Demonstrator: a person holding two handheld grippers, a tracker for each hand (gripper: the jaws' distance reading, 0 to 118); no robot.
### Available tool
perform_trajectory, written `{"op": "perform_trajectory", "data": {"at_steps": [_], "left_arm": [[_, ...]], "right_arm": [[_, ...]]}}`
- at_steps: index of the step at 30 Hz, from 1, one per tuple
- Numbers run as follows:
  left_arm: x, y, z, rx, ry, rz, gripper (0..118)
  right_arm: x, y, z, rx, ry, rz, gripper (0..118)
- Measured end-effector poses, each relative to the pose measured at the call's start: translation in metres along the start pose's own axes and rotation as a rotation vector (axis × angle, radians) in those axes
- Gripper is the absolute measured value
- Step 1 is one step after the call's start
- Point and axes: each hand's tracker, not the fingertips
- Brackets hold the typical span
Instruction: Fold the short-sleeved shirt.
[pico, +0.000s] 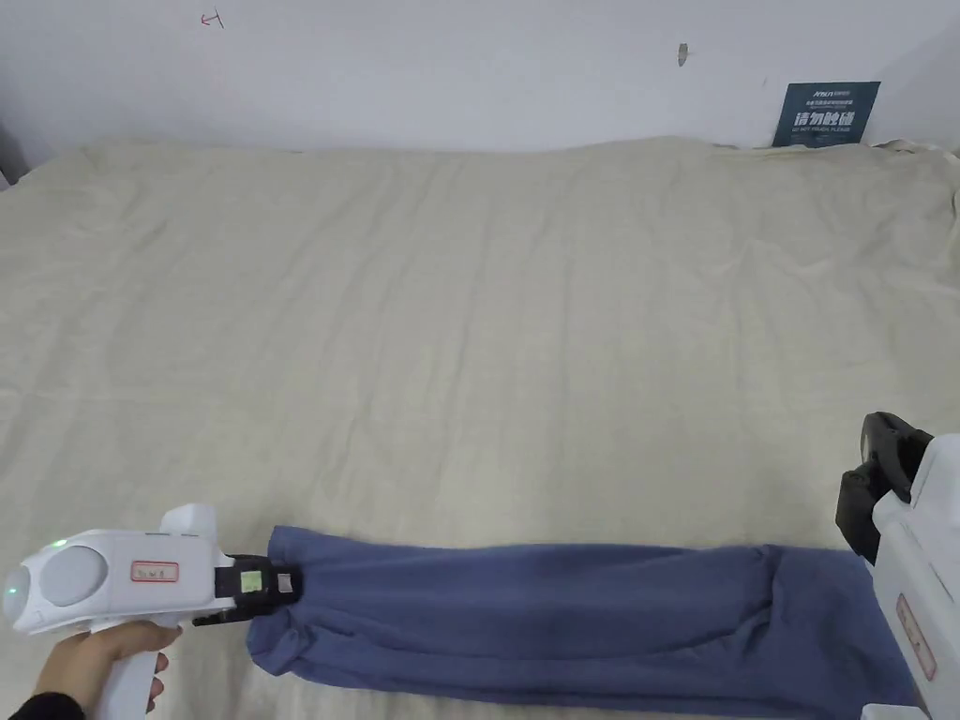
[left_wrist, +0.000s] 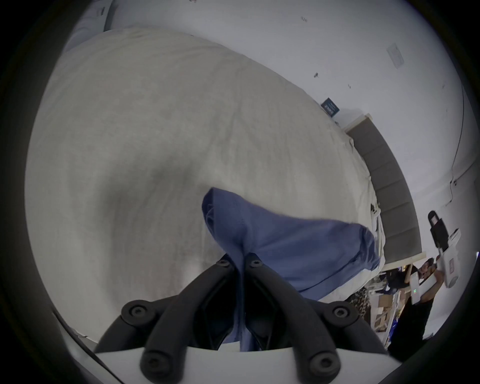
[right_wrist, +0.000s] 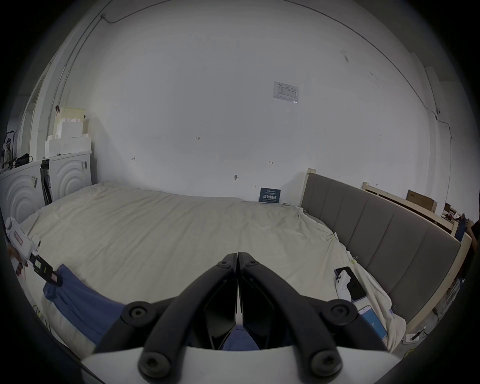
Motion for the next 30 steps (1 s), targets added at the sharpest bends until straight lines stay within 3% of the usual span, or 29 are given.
{"op": "perform_trajectory", "data": {"at_steps": [10,17,22,30], "left_arm": [[0.014,-0.002,0.066,0.056,0.179,-0.017,2],[0.095,-0.001,0.061,0.048,0.175,-0.082,2],[0.165,-0.002,0.038,0.007,0.089,-0.205,3],[0.226,-0.009,-0.049,-0.110,0.045,-0.264,3]], "right_arm": [[0.006,0.003,0.005,0.022,0.028,-0.015,0],[0.011,0.008,0.016,0.036,0.038,-0.028,0],[0.019,0.010,0.023,0.055,0.038,-0.039,0],[0.035,0.008,0.031,0.061,0.018,-0.049,0]]}}
